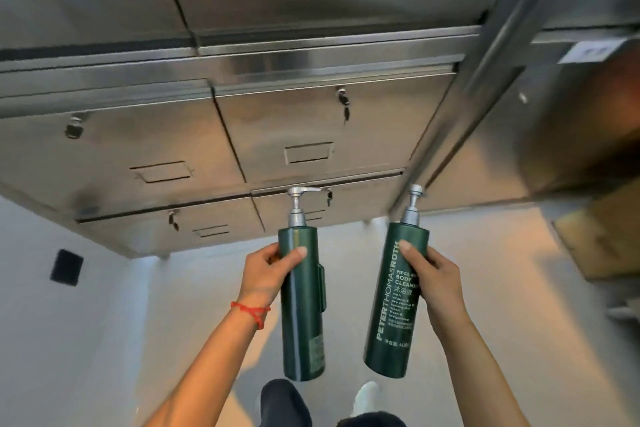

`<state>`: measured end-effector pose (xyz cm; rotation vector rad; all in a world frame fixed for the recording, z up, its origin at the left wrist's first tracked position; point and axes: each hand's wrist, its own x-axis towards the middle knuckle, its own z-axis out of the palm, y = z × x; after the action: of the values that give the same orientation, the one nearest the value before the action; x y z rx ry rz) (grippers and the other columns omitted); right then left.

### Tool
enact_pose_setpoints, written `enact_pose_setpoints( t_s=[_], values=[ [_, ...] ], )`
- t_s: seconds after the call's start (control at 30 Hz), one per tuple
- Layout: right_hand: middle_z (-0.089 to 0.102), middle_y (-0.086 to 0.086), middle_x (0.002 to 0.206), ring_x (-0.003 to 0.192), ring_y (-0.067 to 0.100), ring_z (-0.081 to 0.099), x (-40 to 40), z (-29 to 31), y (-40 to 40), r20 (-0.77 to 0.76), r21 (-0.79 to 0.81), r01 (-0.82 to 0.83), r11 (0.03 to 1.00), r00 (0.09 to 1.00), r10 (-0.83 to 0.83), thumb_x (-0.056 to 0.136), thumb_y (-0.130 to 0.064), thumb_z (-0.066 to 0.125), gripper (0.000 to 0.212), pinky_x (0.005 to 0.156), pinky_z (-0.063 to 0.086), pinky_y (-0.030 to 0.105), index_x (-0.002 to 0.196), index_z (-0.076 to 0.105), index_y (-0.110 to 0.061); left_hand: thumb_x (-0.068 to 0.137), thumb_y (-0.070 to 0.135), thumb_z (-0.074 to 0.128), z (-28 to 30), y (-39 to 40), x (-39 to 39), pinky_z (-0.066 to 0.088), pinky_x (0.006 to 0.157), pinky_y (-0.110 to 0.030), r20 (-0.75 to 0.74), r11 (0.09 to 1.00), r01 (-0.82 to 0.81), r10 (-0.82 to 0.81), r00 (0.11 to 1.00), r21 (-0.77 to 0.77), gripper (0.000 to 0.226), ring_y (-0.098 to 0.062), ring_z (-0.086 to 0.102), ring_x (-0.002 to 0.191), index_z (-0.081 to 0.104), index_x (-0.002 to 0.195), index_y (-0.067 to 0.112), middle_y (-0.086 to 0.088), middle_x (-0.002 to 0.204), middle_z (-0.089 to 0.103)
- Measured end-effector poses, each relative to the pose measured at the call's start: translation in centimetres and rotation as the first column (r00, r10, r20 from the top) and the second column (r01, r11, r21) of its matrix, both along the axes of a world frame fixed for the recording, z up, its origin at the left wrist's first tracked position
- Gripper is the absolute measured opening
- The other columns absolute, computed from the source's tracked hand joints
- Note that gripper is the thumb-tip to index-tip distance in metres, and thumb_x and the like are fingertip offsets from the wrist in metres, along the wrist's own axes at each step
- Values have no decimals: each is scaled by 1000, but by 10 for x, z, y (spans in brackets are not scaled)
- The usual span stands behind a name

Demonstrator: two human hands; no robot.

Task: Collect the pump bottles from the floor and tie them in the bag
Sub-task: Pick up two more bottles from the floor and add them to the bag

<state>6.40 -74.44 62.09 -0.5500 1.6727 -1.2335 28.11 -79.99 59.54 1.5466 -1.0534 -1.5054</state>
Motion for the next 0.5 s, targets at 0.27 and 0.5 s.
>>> enact_pose_setpoints(
  t_s=[0.27, 0.5],
  values=[
    [66, 1, 66, 53, 10, 60, -152, 7, 73, -4, 9, 314, 950, 950, -314, 78, -22, 68, 10, 51, 48, 20, 81, 67, -13, 79, 15, 66, 14, 7, -190, 50, 55, -11, -33, 959, 282, -283, 959, -28, 11, -14, 63, 73, 66, 90, 13, 0, 80, 67],
    [66, 3, 70, 54, 9, 60, -244, 17, 114, -14, 4, 543, 840, 840, -543, 79, -21, 68, 13, 47, 47, 14, 87, 66, -10, 80, 18, 65, 34, 7, -326, 51, 58, -15, -40, 836, 546, -548, 836, -54, 9, -11, 63, 75, 61, 83, 25, 3, 83, 66]
  ],
)
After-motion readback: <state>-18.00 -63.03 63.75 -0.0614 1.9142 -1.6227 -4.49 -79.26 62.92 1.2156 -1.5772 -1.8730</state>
